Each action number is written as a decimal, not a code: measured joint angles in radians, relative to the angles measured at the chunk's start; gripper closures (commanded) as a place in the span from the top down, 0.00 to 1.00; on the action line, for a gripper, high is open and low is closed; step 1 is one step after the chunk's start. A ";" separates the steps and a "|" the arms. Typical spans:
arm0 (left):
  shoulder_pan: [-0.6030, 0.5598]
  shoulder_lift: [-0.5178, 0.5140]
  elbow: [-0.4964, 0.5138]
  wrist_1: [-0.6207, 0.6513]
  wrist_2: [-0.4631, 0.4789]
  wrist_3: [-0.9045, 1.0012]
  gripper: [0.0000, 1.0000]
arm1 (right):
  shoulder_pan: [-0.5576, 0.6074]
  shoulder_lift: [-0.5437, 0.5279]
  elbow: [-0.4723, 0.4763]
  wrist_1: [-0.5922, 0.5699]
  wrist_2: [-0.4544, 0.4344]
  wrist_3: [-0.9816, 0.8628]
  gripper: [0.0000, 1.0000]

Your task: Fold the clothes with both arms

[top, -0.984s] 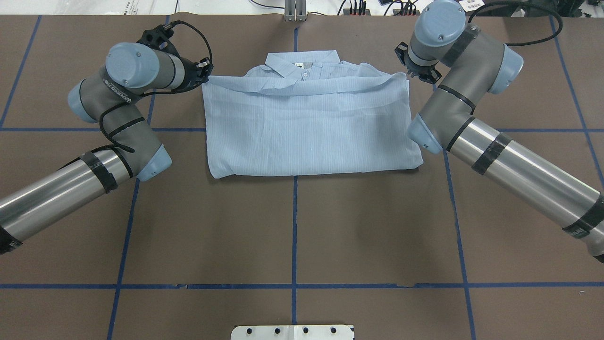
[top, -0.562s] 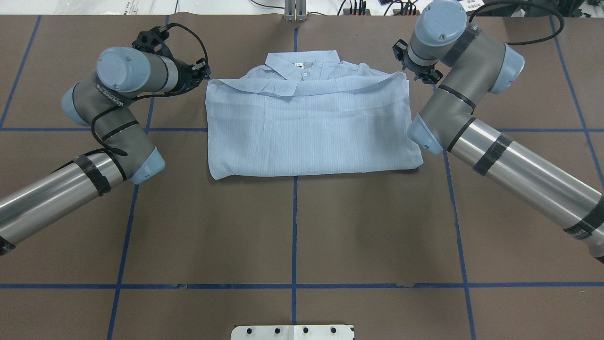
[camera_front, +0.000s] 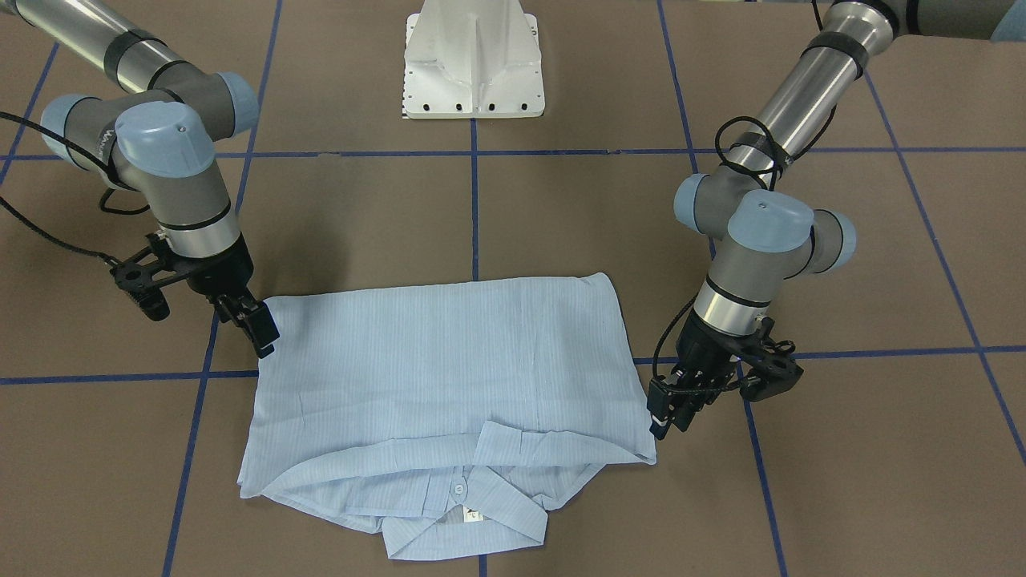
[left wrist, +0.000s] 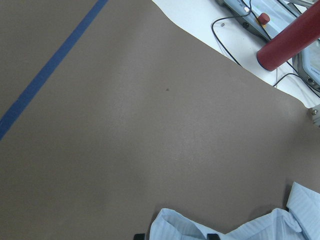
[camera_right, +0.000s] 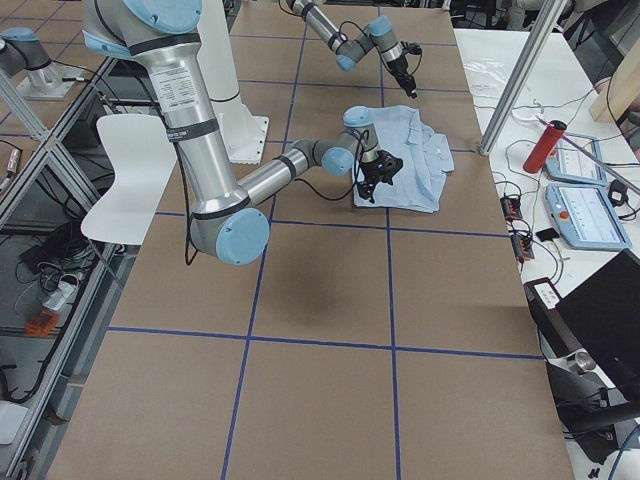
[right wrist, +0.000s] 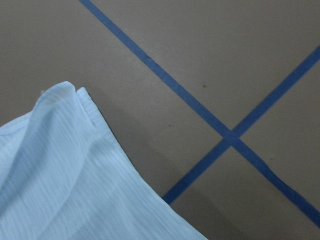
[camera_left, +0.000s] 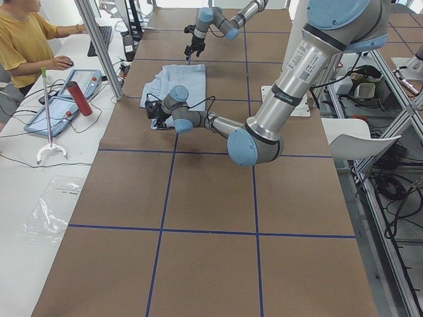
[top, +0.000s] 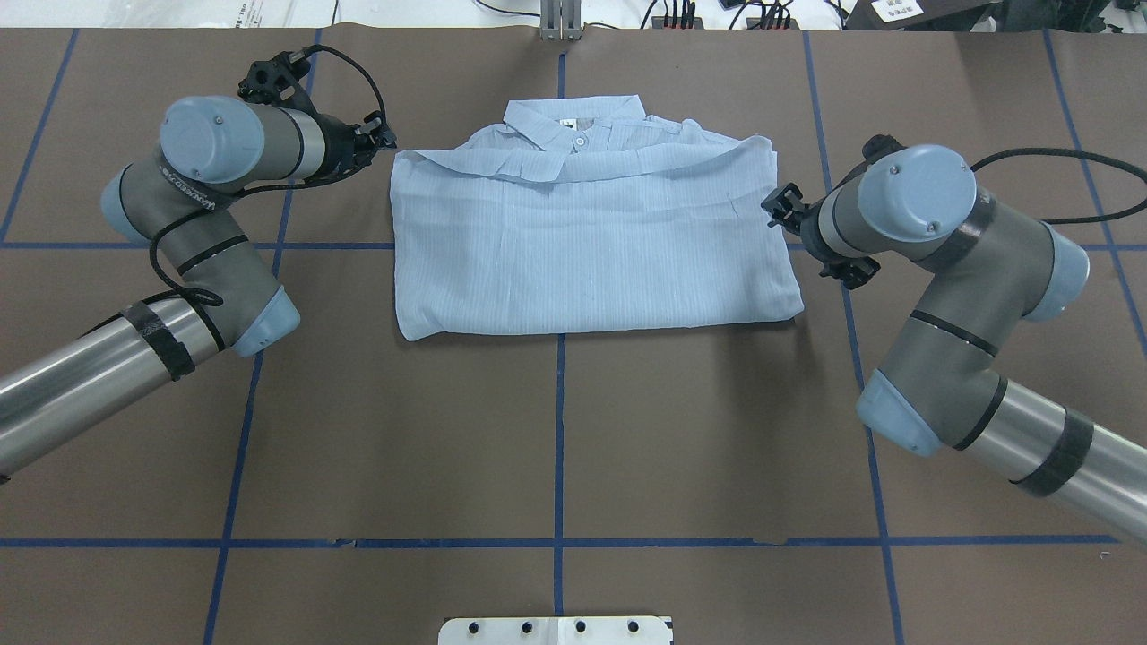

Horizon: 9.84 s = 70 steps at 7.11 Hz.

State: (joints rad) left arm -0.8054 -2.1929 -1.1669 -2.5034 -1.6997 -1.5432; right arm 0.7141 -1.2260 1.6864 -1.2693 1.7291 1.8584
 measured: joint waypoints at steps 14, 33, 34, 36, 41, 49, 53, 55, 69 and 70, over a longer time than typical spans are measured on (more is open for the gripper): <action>0.003 0.036 -0.080 0.006 -0.027 -0.005 0.51 | -0.055 -0.110 0.130 -0.006 0.083 0.044 0.00; 0.368 0.188 -0.547 0.440 -0.037 -0.312 0.61 | -0.505 -0.365 0.566 -0.015 0.117 0.233 1.00; 0.368 0.179 -0.529 0.440 -0.027 -0.312 0.22 | -0.504 -0.365 0.560 -0.015 0.117 0.233 1.00; 0.367 0.163 -0.510 0.441 -0.011 -0.306 0.00 | -0.501 -0.364 0.557 -0.015 0.116 0.232 1.00; 0.232 0.137 -0.437 0.361 0.068 -0.068 0.00 | -0.479 -0.361 0.554 -0.015 0.115 0.232 1.00; 0.063 -0.255 0.261 -0.084 0.070 0.110 0.46 | -0.286 -0.036 0.262 -0.017 0.024 0.094 1.00; 0.018 -0.056 0.016 -0.089 0.000 0.125 0.45 | -0.338 0.123 0.200 -0.362 -0.017 -0.450 1.00; -0.013 0.020 -0.056 -0.091 -0.053 0.128 0.45 | -0.359 0.216 0.129 -0.461 -0.036 -0.588 1.00; -0.029 0.089 -0.204 -0.087 -0.127 0.127 0.54 | -0.360 0.069 0.263 -0.360 -0.076 -0.013 1.00; -0.027 0.089 -0.203 -0.090 -0.174 0.131 0.91 | -0.407 0.074 0.265 -0.320 -0.102 0.191 0.99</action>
State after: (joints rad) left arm -0.8322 -2.1039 -1.3700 -2.5934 -1.8735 -1.4127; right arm 0.3075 -1.1515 1.9511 -1.5897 1.6271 2.0491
